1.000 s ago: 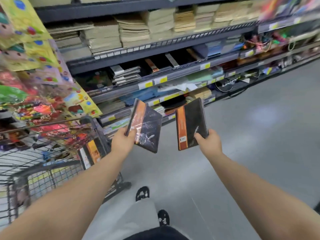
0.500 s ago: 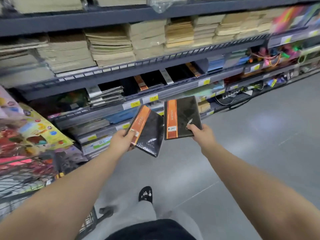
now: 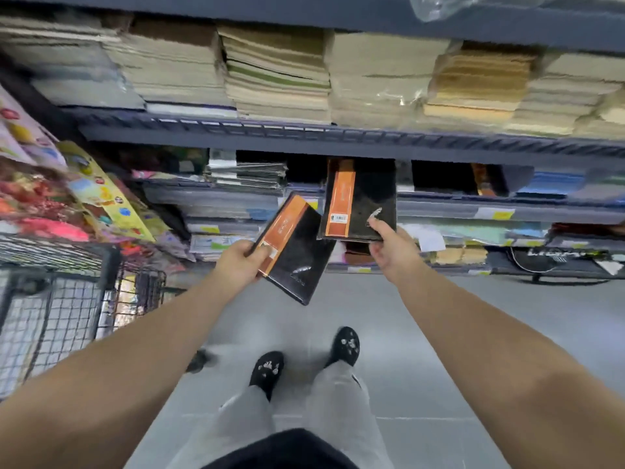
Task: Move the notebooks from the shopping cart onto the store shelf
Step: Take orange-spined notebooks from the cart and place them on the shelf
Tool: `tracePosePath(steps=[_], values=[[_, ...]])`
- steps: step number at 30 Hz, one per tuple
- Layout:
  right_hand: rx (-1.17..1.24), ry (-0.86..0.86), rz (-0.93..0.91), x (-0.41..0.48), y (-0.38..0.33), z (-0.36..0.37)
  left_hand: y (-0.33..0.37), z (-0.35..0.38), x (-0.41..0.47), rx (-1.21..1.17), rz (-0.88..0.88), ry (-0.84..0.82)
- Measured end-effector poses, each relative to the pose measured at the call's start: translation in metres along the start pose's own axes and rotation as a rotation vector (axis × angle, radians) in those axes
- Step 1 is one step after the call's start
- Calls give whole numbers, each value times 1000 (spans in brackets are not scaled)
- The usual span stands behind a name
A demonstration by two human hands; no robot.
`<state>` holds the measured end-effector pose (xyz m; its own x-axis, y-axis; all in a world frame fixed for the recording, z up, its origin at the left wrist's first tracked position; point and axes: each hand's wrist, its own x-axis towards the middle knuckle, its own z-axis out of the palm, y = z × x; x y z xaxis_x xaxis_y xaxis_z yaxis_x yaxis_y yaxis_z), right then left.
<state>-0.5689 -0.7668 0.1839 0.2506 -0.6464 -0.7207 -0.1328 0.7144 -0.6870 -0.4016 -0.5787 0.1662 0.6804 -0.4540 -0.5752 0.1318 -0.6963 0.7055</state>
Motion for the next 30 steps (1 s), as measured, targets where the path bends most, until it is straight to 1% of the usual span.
tracePosePath(steps=[3,6,9,12,16,19,22,27,30], values=[[24,-12,87,31,-15,9,1,9,5,-64,-47,58],[130,-45,158,55,-19,15,2,18,8,-121,-74,103],[153,-178,237,65,-7,11,2,25,10,-134,-89,116],[125,-223,291,67,10,8,0,29,11,-161,-100,124],[204,-210,258,72,11,18,-3,32,9,-216,-115,139],[200,-189,198,81,2,28,-4,32,6,-248,-126,143],[152,-135,152,86,-10,39,-3,33,3,-278,-129,137],[62,10,86,92,-19,49,-4,32,-2,-303,-120,132],[-28,-16,86,84,-12,43,-6,31,-4,-331,-126,94]])
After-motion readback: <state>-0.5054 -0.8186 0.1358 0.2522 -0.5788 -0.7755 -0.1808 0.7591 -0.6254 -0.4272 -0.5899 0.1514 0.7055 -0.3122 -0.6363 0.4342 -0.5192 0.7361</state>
